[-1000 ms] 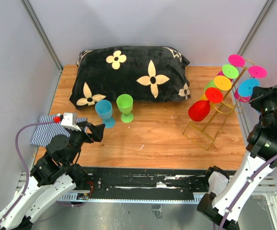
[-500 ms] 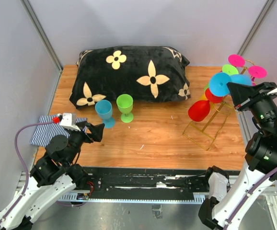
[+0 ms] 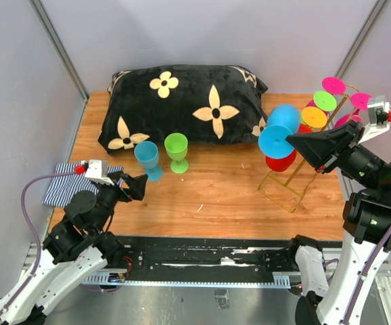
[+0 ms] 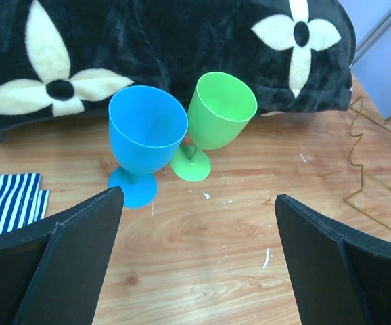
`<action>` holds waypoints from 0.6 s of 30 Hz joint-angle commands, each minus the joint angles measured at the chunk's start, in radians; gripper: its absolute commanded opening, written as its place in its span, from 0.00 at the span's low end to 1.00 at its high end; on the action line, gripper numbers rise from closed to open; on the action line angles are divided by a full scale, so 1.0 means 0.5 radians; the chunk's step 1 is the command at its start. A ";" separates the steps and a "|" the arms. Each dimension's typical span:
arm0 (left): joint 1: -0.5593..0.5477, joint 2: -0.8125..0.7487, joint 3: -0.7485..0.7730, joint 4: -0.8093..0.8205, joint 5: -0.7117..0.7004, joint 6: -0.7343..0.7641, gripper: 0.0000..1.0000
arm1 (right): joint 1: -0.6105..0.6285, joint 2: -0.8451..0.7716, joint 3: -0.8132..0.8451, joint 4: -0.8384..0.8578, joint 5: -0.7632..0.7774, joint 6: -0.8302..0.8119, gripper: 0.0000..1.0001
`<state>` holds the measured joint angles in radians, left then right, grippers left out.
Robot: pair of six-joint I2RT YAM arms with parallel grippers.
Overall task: Take the wine glass off the wine glass rack
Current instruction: Pick up the wine glass from the wine rack.
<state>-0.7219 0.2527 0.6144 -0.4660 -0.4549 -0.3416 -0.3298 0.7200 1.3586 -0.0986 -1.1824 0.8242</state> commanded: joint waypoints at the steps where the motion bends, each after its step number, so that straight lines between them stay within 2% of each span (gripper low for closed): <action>1: 0.008 -0.010 -0.021 0.094 -0.005 0.011 1.00 | 0.116 0.026 -0.091 0.217 -0.171 0.125 0.01; 5: 0.008 -0.014 -0.020 0.113 0.036 -0.030 1.00 | 0.230 0.032 -0.152 0.219 -0.185 0.089 0.01; 11: 0.008 -0.021 0.040 0.163 0.166 -0.186 1.00 | 0.582 0.068 -0.230 0.084 -0.124 -0.114 0.01; 14: 0.008 -0.033 0.096 0.157 0.184 -0.299 1.00 | 0.799 0.086 -0.308 0.013 -0.011 -0.236 0.01; 18: 0.008 -0.070 0.132 0.219 0.372 -0.405 1.00 | 1.191 0.134 -0.351 -0.217 0.239 -0.530 0.01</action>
<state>-0.7219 0.2443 0.6346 -0.4198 -0.3565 -0.4625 0.1078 0.7654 1.1999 -0.1093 -1.1919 0.7326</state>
